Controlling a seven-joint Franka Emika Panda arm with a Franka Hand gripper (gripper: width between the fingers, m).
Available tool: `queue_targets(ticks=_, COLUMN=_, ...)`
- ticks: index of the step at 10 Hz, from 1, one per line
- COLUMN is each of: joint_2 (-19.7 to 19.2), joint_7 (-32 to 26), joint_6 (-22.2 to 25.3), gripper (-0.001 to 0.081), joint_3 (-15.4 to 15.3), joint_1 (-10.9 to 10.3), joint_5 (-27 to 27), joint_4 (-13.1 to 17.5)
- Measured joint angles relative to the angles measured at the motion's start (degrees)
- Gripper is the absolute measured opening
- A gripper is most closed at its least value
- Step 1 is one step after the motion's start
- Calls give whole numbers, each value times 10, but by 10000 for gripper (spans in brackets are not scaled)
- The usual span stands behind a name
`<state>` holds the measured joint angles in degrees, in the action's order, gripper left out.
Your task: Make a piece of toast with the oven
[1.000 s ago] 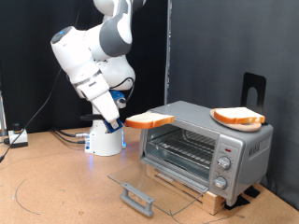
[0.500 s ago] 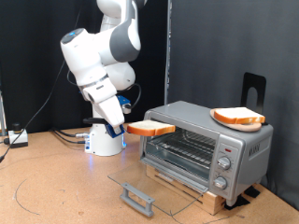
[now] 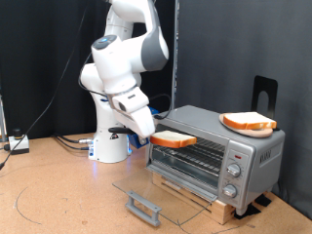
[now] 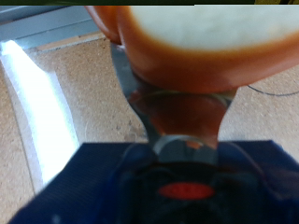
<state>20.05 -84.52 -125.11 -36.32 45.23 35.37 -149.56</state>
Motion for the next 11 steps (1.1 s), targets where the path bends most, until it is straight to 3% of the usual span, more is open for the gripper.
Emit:
queue_targets(ticks=3, joint_2=0, joint_7=20, joint_6=-41, gripper=396, joint_3=-44, joint_1=-17, joint_5=11, joint_4=-17)
queue_targets(ticks=7, joint_2=6, joint_7=-8, joint_6=-126, gripper=396, joint_3=-80, joint_1=-71, joint_5=64, joint_4=-33)
queue_targets(ticks=9, joint_2=16, joint_7=-10, joint_6=-136, gripper=396, joint_3=-86, joint_1=-70, joint_5=37, joint_4=-41)
queue_targets(ticks=11, joint_2=22, joint_7=-10, joint_6=-135, gripper=396, joint_3=-84, joint_1=-49, joint_5=-3, joint_4=-50)
